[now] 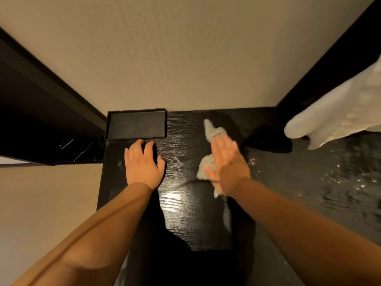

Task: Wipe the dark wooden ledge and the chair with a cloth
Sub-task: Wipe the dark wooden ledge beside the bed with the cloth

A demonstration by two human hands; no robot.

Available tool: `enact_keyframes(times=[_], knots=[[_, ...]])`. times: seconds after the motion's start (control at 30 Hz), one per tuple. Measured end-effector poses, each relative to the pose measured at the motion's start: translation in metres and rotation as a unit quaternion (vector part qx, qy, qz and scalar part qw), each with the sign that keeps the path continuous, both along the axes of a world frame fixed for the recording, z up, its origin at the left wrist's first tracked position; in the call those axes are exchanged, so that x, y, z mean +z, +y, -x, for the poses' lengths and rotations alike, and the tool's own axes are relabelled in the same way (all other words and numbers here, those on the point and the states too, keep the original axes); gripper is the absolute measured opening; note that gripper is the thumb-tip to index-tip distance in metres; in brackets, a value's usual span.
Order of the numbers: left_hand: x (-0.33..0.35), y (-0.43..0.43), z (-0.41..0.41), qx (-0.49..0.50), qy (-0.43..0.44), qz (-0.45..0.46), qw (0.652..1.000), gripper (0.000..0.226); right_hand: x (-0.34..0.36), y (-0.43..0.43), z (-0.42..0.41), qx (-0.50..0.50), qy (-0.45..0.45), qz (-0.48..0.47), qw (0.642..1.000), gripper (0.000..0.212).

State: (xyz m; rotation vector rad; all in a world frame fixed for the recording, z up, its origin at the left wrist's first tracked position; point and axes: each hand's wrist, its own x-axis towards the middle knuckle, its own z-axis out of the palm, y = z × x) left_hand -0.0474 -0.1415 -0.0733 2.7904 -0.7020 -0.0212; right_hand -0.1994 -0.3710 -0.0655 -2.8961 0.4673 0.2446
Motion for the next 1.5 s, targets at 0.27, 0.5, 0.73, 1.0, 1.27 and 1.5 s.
enact_keyframes(times=[0.27,0.5,0.73,1.0,1.27,1.5], knots=[[-0.003,-0.043,0.039,-0.063,0.048,0.034,0.996,0.055,-0.011,-0.037,0.010,0.122,0.013,-0.008,0.992,0.094],[-0.008,-0.086,0.036,-0.035,0.033,-0.042,0.998,0.070,-0.015,-0.054,-0.040,-0.048,-0.019,0.006,0.999,0.081],[-0.005,-0.087,0.037,-0.026,0.036,-0.056,0.997,0.071,-0.018,-0.044,-0.080,0.104,-0.045,-0.014,0.993,0.080],[0.000,-0.088,0.035,-0.029,0.044,-0.064,0.997,0.071,-0.017,-0.092,-0.034,-0.073,-0.062,0.022,0.995,0.079],[0.001,-0.087,0.034,-0.028,0.044,-0.057,0.997,0.070,-0.016,-0.105,-0.031,0.027,-0.034,0.004,0.999,0.082],[0.004,-0.089,0.034,-0.022,0.051,-0.059,0.997,0.072,-0.011,-0.122,-0.015,-0.157,0.012,0.031,0.987,0.086]])
